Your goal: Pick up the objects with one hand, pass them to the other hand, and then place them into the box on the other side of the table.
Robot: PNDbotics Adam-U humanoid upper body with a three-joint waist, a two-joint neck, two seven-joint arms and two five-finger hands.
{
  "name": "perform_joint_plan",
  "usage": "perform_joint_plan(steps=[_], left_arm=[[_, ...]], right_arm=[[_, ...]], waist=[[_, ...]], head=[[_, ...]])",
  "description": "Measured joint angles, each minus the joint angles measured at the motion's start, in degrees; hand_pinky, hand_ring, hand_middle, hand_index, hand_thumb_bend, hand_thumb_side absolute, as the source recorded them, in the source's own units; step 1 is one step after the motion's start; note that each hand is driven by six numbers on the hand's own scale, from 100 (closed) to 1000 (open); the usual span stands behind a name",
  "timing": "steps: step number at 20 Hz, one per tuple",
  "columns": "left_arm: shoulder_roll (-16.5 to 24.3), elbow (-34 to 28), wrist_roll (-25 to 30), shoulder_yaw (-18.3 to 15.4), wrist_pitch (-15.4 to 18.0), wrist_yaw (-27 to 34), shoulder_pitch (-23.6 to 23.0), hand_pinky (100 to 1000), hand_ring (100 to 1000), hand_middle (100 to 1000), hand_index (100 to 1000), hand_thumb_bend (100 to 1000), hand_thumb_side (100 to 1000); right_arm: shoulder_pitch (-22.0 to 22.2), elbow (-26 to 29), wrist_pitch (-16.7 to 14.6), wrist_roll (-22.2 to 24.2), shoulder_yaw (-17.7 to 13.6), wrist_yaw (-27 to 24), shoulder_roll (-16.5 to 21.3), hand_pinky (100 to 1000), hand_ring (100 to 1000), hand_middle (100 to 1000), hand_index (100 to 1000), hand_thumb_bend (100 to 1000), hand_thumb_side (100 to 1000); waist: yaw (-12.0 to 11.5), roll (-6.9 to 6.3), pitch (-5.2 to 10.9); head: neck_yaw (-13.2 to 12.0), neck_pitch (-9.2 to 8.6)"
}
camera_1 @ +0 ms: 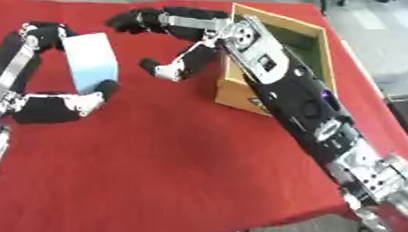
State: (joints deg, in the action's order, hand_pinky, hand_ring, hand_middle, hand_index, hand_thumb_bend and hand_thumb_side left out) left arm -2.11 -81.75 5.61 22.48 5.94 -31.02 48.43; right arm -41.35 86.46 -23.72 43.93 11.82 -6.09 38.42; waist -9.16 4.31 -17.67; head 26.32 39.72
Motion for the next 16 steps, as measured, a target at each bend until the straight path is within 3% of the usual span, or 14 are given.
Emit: perform_joint_plan(steps=[16], left_arm=[[-0.5, 2.3, -0.2, 0.0, 0.1, -0.8, 0.0, 663, 583, 457, 475, 100, 285]], right_arm=[[0.0, 1.8, 2.0, 2.0, 1.3, -0.3, -0.5, 1000, 1000, 994, 1000, 100, 201]], waist=[[-0.1, 0.35, -0.16]], head=[[0.7, 0.16]])
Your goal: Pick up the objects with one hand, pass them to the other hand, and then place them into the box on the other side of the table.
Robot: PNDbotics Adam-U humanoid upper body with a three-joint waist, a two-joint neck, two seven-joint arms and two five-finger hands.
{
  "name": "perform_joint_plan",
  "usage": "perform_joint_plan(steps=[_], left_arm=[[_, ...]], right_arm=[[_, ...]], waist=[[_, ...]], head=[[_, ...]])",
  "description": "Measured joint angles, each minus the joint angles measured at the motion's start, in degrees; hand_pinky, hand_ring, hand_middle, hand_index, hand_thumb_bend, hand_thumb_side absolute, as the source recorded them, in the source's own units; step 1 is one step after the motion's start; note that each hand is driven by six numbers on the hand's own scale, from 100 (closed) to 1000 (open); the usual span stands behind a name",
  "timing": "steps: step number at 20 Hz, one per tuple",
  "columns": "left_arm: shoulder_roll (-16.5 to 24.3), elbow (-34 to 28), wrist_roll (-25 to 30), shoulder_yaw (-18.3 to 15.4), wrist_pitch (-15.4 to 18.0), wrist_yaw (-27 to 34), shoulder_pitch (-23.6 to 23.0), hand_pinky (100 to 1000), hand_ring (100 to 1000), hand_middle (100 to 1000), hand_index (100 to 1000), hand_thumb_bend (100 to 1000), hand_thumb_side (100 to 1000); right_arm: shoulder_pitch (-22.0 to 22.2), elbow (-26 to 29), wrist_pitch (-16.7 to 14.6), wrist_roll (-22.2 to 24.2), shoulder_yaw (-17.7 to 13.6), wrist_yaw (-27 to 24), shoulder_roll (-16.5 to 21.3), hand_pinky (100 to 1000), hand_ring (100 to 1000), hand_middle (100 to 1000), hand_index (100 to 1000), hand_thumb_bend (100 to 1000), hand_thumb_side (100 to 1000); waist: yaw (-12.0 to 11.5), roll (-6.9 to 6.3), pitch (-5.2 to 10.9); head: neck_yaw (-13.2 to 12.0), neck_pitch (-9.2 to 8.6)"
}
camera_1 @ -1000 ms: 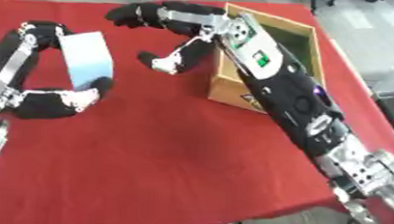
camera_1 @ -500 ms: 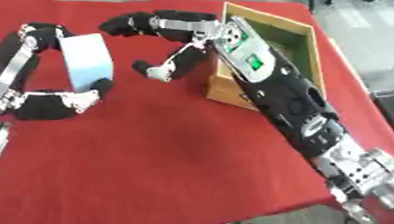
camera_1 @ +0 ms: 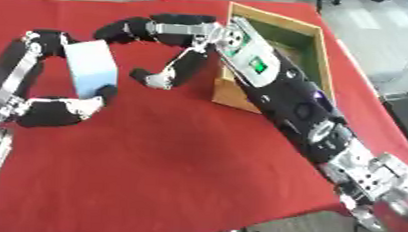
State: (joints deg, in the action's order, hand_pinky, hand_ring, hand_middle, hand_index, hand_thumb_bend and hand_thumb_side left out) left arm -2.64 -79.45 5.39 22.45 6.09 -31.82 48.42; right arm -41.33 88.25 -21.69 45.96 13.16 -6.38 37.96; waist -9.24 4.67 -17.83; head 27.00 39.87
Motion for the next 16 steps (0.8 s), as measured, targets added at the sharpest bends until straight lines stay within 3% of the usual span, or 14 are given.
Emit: perform_joint_plan(steps=[3, 16], left_arm=[[-0.1, 0.1, -0.1, 0.0, 0.1, -0.1, 0.0, 663, 583, 457, 475, 100, 288], [-1.0, 0.7, -0.4, 0.0, 0.4, -0.5, 0.0, 663, 582, 455, 475, 100, 296]], right_arm=[[0.0, 0.0, 0.2, 0.2, 0.0, 0.1, 0.0, 1000, 1000, 996, 1000, 100, 209], [0.0, 0.0, 0.5, 0.5, 0.5, 1.5, -0.5, 1000, 1000, 1000, 1000, 100, 392]], waist=[[-0.2, 0.28, -0.17], [-0.4, 0.64, -0.52]], head=[[0.4, 0.03], [1.4, 0.35]])
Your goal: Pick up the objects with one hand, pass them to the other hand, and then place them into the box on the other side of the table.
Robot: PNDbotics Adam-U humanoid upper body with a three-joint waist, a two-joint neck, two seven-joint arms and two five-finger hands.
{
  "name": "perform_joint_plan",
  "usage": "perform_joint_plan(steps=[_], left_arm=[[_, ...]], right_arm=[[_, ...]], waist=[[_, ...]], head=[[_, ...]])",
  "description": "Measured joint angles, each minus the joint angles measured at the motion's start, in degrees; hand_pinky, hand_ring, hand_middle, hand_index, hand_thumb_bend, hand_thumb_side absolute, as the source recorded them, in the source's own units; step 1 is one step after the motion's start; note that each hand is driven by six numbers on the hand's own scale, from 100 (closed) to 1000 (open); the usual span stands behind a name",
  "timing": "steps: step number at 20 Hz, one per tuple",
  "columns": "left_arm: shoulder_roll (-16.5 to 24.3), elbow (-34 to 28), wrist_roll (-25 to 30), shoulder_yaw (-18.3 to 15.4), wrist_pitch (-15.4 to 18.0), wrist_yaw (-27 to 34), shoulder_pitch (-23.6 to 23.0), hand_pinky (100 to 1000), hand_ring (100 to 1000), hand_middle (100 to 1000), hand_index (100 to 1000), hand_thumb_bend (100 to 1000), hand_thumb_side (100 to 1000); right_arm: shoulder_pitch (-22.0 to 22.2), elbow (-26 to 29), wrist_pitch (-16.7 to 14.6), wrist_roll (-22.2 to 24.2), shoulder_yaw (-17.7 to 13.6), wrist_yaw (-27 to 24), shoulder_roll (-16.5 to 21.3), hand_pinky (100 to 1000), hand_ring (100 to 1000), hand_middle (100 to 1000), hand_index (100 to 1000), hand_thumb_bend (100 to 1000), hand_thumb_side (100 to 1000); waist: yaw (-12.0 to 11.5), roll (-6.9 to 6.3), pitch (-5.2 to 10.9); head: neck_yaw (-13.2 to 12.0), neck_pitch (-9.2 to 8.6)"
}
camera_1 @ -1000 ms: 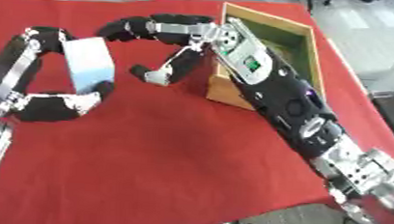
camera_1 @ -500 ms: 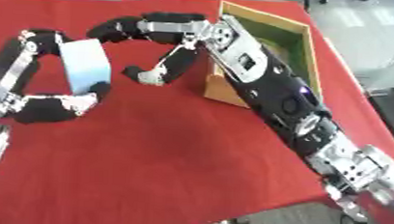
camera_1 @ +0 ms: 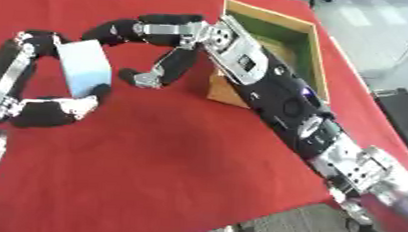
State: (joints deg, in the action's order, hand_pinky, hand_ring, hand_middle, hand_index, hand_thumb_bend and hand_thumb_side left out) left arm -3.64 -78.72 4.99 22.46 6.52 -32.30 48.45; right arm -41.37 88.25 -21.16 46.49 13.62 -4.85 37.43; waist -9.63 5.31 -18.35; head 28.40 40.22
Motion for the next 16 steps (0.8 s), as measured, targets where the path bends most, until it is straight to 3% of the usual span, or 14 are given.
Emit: perform_joint_plan(steps=[6, 8, 16], left_arm=[[0.0, 0.4, 0.0, 0.0, 0.0, -0.1, 0.1, 662, 582, 453, 475, 100, 297], [-0.2, 0.7, 0.0, 0.0, 0.0, -0.3, 0.2, 662, 580, 452, 474, 100, 297], [-0.4, 1.2, -0.2, 0.0, 0.0, -0.6, 0.3, 659, 580, 451, 475, 100, 305]], right_arm=[[0.0, 0.0, 0.1, 0.2, 0.8, 0.0, 0.0, 1000, 1000, 1000, 1000, 100, 500], [0.0, 0.0, 0.3, 0.3, 1.3, 0.0, 0.0, 1000, 1000, 1000, 1000, 100, 495], [0.1, 0.3, 1.0, 1.0, 1.8, 0.0, 0.0, 1000, 1000, 1000, 1000, 100, 351]], waist=[[-0.3, 0.22, -0.14], [-0.3, 0.37, -0.18], [-0.4, 0.46, -0.23]], head=[[0.0, 0.19], [0.0, 0.40], [0.1, 0.47]])
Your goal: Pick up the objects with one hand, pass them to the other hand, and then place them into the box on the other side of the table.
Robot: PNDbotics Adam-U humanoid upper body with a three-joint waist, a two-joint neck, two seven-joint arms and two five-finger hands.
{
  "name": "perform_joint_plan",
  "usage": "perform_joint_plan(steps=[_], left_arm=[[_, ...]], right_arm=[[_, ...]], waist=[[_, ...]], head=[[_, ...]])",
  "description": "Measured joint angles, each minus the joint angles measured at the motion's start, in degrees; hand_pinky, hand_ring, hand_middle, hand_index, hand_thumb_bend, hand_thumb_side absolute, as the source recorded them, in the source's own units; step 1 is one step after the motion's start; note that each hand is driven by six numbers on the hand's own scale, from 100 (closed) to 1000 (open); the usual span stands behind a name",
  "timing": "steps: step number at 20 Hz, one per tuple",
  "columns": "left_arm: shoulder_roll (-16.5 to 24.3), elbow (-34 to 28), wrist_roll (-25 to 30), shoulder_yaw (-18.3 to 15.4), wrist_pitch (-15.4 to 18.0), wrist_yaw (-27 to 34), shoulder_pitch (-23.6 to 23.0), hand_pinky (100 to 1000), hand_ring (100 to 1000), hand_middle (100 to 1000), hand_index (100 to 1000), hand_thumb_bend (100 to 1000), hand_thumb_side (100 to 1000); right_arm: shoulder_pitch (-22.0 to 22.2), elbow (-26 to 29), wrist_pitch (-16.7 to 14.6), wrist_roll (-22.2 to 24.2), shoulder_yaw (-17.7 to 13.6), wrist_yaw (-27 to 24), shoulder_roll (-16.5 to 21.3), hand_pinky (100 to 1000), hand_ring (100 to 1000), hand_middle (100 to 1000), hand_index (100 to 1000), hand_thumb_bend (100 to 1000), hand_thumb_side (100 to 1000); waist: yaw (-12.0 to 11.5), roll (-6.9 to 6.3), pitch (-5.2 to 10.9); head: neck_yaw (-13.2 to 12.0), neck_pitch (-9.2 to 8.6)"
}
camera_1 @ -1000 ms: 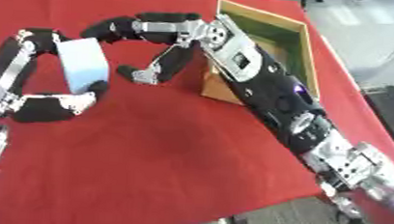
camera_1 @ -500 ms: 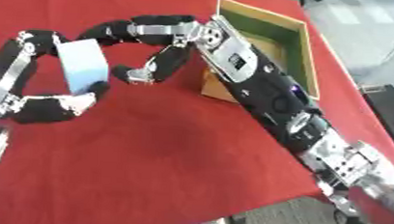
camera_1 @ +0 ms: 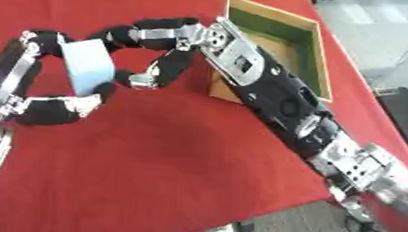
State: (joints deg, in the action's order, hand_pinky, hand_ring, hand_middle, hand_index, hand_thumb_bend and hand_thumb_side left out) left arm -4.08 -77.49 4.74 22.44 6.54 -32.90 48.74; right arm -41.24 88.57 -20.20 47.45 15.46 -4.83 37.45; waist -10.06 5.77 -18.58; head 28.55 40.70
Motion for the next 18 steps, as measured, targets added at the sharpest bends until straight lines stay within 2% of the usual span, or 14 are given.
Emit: perform_joint_plan(steps=[2, 3, 15, 18], left_arm=[[0.0, 0.2, 0.0, 0.0, 0.0, 0.0, 0.0, 660, 581, 452, 476, 100, 308], [0.0, 0.2, 0.0, 0.0, 0.0, 0.0, 0.0, 659, 581, 452, 476, 100, 309], [-0.5, 0.5, -0.1, 0.0, 0.1, -0.4, 0.0, 658, 582, 452, 475, 100, 302], [-0.5, 0.7, -0.1, 0.0, 0.2, -0.6, 0.0, 658, 582, 452, 475, 100, 302]], right_arm=[[0.2, 0.2, 0.2, 0.2, 0.2, 0.0, 0.1, 1000, 1000, 1000, 1000, 100, 257], [0.3, 0.3, 0.3, 0.3, 0.2, 0.0, 0.1, 1000, 1000, 1000, 1000, 100, 241], [1.0, 2.2, 2.2, 2.2, 0.5, -3.1, 1.7, 1000, 1000, 1000, 1000, 100, 291], [1.2, 2.5, 2.7, 2.6, 0.5, -3.5, 1.9, 1000, 1000, 1000, 1000, 100, 264]], waist=[[-0.1, 0.08, -0.07], [-0.1, 0.10, -0.10], [0.1, 0.25, -0.23], [0.1, 0.30, -0.23]], head=[[0.2, 0.01], [0.3, 0.02], [0.3, 0.02], [0.3, 0.02]])
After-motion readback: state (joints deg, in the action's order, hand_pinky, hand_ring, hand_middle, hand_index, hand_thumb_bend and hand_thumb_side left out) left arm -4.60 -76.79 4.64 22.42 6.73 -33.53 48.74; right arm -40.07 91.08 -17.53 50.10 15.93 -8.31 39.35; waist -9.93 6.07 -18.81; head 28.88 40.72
